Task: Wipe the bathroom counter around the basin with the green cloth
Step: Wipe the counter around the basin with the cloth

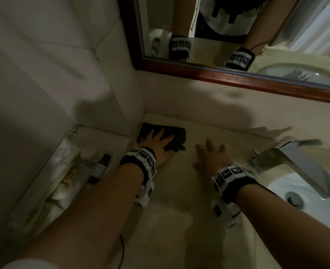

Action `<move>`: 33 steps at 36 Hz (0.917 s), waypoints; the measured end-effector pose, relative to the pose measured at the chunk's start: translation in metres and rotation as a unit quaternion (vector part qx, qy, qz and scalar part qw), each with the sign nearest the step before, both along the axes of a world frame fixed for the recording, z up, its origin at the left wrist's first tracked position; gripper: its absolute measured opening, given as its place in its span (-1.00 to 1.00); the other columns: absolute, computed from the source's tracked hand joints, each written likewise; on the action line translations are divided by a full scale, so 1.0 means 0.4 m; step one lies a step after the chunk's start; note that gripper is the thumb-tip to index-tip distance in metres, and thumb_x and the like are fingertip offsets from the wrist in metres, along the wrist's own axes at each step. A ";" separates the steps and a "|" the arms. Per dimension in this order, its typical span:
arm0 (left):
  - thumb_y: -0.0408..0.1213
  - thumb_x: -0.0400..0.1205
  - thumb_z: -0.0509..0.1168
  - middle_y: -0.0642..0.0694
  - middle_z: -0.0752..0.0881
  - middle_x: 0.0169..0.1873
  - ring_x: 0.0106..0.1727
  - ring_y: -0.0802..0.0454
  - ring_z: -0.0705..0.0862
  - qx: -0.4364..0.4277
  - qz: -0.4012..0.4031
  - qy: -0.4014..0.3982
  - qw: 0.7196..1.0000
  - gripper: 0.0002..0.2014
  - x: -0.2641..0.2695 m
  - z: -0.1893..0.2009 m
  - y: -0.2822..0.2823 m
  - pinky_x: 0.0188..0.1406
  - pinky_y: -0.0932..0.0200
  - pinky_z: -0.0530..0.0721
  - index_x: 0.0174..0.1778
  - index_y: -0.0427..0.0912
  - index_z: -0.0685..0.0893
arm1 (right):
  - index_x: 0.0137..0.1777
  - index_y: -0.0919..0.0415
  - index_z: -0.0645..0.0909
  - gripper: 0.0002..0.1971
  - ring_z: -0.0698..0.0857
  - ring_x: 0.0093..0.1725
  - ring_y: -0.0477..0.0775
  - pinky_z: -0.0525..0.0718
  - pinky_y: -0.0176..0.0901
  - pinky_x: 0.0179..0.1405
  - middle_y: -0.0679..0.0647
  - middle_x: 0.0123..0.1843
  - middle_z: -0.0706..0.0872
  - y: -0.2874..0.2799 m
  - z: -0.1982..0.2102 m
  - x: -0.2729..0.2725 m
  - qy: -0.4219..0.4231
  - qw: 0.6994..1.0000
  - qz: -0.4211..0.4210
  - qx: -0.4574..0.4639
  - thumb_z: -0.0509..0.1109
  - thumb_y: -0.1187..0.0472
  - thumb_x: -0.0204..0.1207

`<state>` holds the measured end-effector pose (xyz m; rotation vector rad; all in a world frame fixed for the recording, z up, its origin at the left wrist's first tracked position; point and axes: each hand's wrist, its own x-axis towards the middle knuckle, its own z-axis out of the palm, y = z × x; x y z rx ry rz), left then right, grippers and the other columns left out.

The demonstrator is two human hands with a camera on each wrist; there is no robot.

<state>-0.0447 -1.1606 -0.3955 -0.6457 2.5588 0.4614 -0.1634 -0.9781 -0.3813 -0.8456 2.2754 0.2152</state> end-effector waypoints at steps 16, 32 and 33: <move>0.16 0.76 -0.07 0.03 -0.20 0.71 0.70 -0.19 -0.20 0.003 -0.065 0.002 0.998 -0.46 0.120 -0.018 0.031 0.65 -0.29 -0.11 0.67 0.33 -0.06 | 0.64 -0.36 -0.29 -0.01 -0.35 0.62 0.52 -0.04 0.58 0.54 -0.14 0.69 -0.42 -0.028 -0.004 -0.004 -0.012 1.000 0.006 -0.010 0.31 -0.44 0.40; -0.01 0.77 0.07 -0.06 0.10 0.69 0.70 -0.22 -0.03 0.052 0.104 0.135 0.984 -0.57 -0.075 -0.057 -0.070 0.64 -0.25 0.00 0.60 0.20 0.34 | 0.60 -0.42 -0.33 0.04 -0.39 0.60 0.52 -0.07 0.61 0.52 -0.17 0.67 -0.45 -0.031 -0.027 -0.021 -0.021 1.000 0.008 -0.004 0.33 -0.49 0.33; -0.02 0.78 0.07 -0.05 0.11 0.69 0.70 -0.21 -0.01 0.047 0.106 0.143 0.983 -0.58 -0.072 -0.061 -0.067 0.64 -0.24 0.01 0.59 0.22 0.34 | 0.60 -0.43 -0.32 0.04 -0.39 0.60 0.51 -0.07 0.61 0.52 -0.17 0.67 -0.45 -0.032 -0.026 -0.020 -0.020 1.000 0.008 -0.004 0.34 -0.49 0.32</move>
